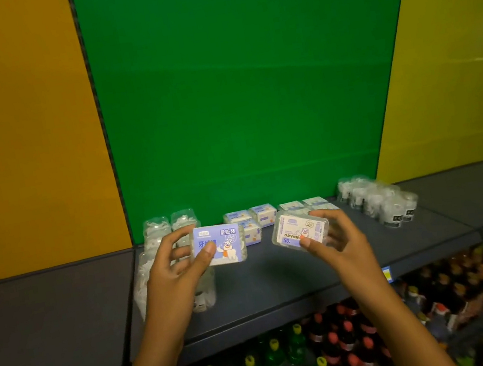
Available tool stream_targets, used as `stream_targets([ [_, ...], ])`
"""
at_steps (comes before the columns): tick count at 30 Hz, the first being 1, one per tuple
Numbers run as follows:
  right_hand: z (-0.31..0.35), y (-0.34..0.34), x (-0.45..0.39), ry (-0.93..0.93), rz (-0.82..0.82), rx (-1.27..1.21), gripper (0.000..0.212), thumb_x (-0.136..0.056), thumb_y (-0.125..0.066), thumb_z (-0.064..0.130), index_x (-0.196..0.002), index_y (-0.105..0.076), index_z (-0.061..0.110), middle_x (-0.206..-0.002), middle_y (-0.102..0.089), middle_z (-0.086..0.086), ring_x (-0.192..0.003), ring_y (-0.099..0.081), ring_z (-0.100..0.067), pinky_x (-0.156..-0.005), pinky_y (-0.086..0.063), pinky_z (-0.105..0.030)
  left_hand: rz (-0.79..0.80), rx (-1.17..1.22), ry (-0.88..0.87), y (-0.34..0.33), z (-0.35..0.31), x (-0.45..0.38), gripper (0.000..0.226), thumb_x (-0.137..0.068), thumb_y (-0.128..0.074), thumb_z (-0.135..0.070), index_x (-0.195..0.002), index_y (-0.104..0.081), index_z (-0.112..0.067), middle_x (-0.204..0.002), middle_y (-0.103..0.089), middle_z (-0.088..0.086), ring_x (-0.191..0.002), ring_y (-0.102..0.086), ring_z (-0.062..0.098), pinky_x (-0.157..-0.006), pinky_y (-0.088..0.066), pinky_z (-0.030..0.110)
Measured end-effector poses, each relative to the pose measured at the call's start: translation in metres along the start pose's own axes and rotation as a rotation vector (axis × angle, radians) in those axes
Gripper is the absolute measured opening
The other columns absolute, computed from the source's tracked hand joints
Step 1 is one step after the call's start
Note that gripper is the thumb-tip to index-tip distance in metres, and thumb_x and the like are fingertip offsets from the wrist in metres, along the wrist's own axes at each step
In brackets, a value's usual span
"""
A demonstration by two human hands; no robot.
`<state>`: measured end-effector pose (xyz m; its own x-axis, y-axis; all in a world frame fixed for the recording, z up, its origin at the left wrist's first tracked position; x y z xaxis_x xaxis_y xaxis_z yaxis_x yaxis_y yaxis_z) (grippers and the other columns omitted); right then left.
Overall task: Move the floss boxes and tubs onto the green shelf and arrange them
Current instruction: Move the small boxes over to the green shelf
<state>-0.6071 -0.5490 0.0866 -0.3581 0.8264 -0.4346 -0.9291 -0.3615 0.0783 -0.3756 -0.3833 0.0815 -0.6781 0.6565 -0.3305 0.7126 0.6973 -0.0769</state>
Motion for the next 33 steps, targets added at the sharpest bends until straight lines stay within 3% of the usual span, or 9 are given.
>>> stream_targets([
  [4,-0.013,0.019,-0.019,-0.001,-0.013,0.028,0.038,-0.083,-0.075,0.006,-0.115,-0.060,0.020,-0.106,-0.072,0.003,-0.093,-0.068,-0.003,-0.075,-0.053,-0.017,0.015,-0.087,-0.055,-0.027,0.002,-0.020,0.046,-0.068,-0.080,-0.040,-0.110,-0.062,-0.035,-0.101,-0.071,-0.007,-0.094,-0.067,0.010,-0.081,-0.055,0.032],
  [7,-0.024,0.031,-0.039,0.004,-0.024,0.045,0.039,-0.083,-0.075,0.005,-0.116,-0.060,0.018,-0.107,-0.072,0.004,-0.092,-0.067,0.000,-0.074,-0.052,-0.014,0.010,-0.092,-0.090,-0.050,0.009,-0.041,0.041,-0.073,-0.081,-0.027,-0.109,-0.063,-0.028,-0.097,-0.072,-0.005,-0.086,-0.067,0.005,-0.073,-0.055,0.018],
  [10,-0.036,0.041,-0.064,0.006,-0.024,0.068,0.039,-0.082,-0.075,0.005,-0.117,-0.060,0.017,-0.109,-0.071,0.005,-0.093,-0.067,0.003,-0.074,-0.052,-0.013,0.018,-0.075,-0.096,-0.074,0.020,-0.066,0.039,-0.075,-0.079,-0.022,-0.109,-0.063,-0.027,-0.096,-0.071,-0.005,-0.083,-0.067,0.003,-0.070,-0.053,0.013],
  [13,-0.045,0.048,-0.095,0.018,-0.008,0.093,0.039,-0.082,-0.076,0.008,-0.115,-0.061,0.022,-0.109,-0.072,0.004,-0.098,-0.068,-0.005,-0.078,-0.056,-0.022,0.000,-0.101,-0.096,-0.094,0.032,-0.096,0.038,-0.075,-0.079,-0.022,-0.109,-0.062,-0.024,-0.099,-0.068,-0.007,-0.078,-0.066,-0.005,-0.064,-0.050,0.008],
  [15,-0.050,0.052,-0.117,0.023,-0.010,0.119,0.039,-0.082,-0.077,0.011,-0.115,-0.061,0.026,-0.110,-0.071,0.004,-0.101,-0.067,-0.009,-0.084,-0.057,-0.029,-0.011,-0.140,-0.089,-0.106,0.038,-0.117,0.037,-0.074,-0.080,-0.024,-0.107,-0.062,-0.021,-0.101,-0.067,-0.011,-0.073,-0.066,-0.007,-0.061,-0.050,0.010],
  [19,-0.062,0.056,-0.156,0.037,-0.026,0.120,0.039,-0.082,-0.078,0.014,-0.114,-0.061,0.027,-0.108,-0.072,0.003,-0.102,-0.067,-0.014,-0.084,-0.058,-0.032,0.006,-0.239,-0.029,-0.126,0.067,-0.158,0.035,-0.070,-0.082,-0.031,-0.098,-0.062,-0.025,-0.100,-0.067,-0.010,-0.081,-0.070,0.012,-0.076,-0.057,0.037],
  [23,-0.083,0.054,-0.180,0.033,-0.023,0.125,0.040,-0.082,-0.078,0.014,-0.115,-0.060,0.028,-0.105,-0.072,0.006,-0.099,-0.067,-0.009,-0.078,-0.056,-0.023,-0.002,-0.406,0.006,-0.139,0.102,-0.185,0.040,-0.067,-0.081,-0.047,-0.097,-0.063,-0.028,-0.096,-0.067,-0.006,-0.084,-0.065,0.013,-0.073,-0.053,0.032],
  [28,-0.110,0.049,-0.196,-0.003,-0.002,0.083,0.039,-0.081,-0.077,0.010,-0.115,-0.061,0.023,-0.104,-0.073,0.006,-0.097,-0.068,-0.007,-0.077,-0.056,-0.022,0.033,-0.538,0.034,-0.161,0.132,-0.197,0.045,-0.064,-0.082,-0.049,-0.097,-0.066,-0.022,-0.091,-0.067,-0.001,-0.075,-0.060,0.007,-0.061,-0.043,0.020],
  [33,-0.120,0.043,-0.218,0.008,0.026,0.055,0.039,-0.081,-0.078,0.008,-0.114,-0.062,0.023,-0.102,-0.074,0.004,-0.096,-0.069,-0.008,-0.080,-0.057,-0.025,0.088,-0.777,0.033,-0.185,0.139,-0.209,0.051,-0.069,-0.073,-0.061,-0.102,-0.062,-0.024,-0.107,-0.059,-0.002,-0.095,-0.059,0.017,-0.080,-0.047,0.031],
])
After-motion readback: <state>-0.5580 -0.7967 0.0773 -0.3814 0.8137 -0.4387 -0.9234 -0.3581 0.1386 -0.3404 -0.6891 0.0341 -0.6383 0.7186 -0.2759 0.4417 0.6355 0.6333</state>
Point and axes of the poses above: each hand's wrist, its own x-axis away from the middle knuckle, its own y-axis out of the back of the hand, z = x × y, the point moved 9 cm from there along -x, towards the middle knuckle
